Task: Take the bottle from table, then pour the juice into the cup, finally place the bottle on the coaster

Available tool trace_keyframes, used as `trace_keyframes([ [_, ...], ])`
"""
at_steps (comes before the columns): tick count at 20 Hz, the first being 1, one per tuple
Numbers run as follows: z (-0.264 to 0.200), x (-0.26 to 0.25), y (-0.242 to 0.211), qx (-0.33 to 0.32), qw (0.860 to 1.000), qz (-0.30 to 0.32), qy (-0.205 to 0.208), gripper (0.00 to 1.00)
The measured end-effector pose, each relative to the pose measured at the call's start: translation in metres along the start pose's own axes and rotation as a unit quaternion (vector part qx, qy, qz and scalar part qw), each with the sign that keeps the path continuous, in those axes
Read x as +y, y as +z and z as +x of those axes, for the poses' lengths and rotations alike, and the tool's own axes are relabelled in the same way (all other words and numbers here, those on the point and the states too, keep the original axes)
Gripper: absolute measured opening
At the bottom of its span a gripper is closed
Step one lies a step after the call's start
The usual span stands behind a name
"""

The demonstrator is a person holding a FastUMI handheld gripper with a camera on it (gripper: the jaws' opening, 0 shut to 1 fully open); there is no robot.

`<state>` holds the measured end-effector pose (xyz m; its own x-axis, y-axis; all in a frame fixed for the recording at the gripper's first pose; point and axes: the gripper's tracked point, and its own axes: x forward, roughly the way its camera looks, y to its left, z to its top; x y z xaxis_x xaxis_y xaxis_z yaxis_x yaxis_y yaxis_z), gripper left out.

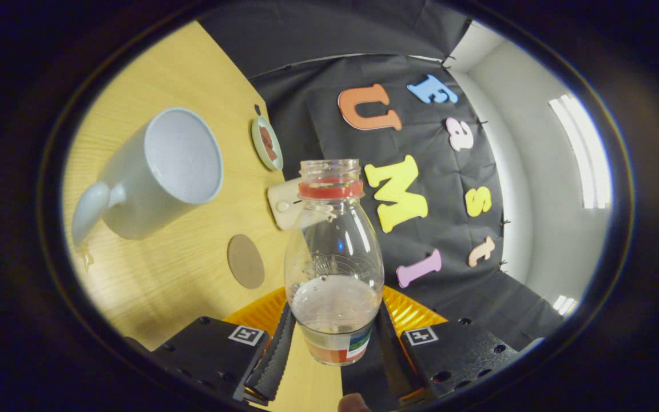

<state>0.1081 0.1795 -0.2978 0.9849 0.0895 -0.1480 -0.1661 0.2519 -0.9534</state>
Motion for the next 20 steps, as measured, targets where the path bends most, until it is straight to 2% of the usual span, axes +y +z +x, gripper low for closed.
trace_keyframes([
  [13,-0.0022,-0.0021,0.0017,-0.013,0.990,-0.138,-0.004,0.75],
  [20,-0.0036,-0.0035,0.0052,-0.018,0.985,-0.170,-0.006,0.74],
])
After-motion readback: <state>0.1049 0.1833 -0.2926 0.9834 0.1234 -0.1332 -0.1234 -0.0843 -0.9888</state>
